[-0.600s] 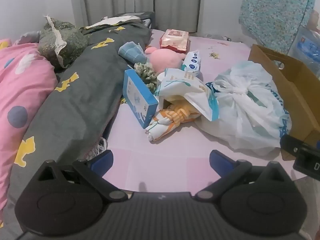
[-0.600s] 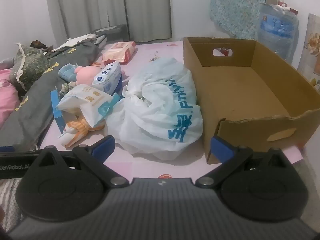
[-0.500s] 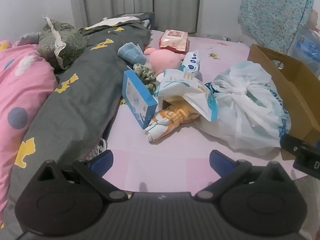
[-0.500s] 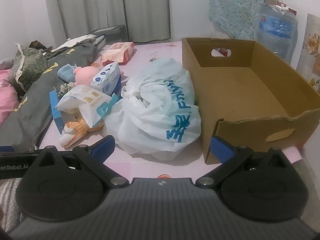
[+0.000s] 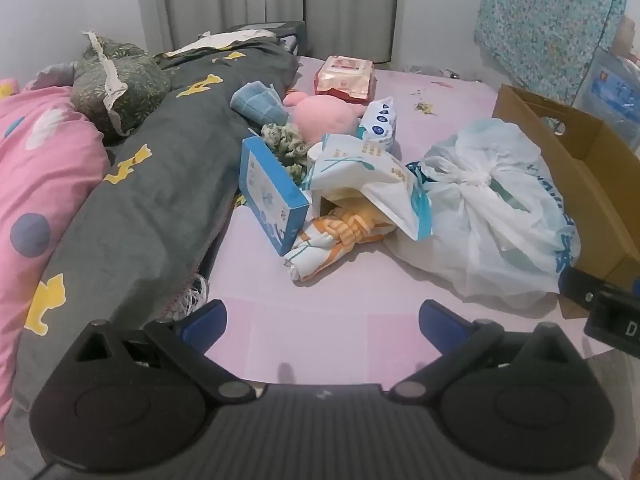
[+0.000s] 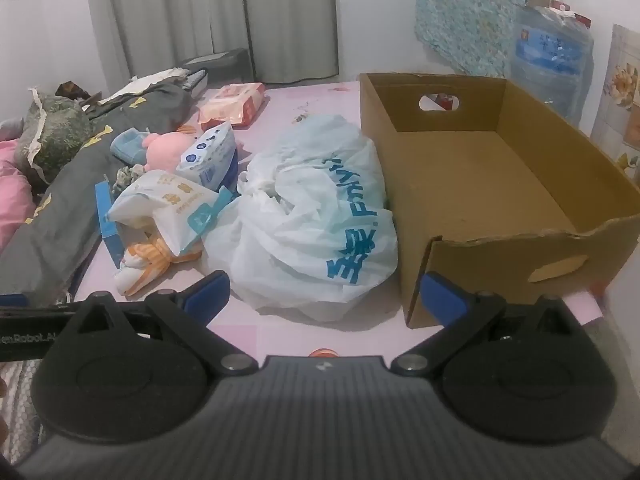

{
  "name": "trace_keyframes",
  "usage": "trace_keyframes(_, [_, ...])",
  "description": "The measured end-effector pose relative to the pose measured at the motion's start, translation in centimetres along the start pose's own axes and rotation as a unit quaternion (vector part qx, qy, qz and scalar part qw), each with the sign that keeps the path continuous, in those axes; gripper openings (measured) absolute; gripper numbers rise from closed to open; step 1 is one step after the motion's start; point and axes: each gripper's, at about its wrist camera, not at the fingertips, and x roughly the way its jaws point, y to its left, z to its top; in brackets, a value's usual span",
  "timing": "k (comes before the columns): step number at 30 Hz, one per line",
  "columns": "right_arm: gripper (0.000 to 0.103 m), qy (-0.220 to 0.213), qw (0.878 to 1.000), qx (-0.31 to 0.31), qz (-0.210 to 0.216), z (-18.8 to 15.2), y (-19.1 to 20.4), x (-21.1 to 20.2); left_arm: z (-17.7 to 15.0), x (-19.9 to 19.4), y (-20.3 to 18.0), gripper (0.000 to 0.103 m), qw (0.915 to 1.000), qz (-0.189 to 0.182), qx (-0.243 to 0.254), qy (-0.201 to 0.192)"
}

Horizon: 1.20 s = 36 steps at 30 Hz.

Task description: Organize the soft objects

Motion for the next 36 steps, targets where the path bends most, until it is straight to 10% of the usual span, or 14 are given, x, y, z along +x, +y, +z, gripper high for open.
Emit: trace_keyframes(36, [0.102, 0.016, 1.0, 0.007, 0.002, -0.06, -0.24, 0.83, 0.09, 0.04, 0.37, 0.103, 1.0, -0.001, -0.004, 0.002])
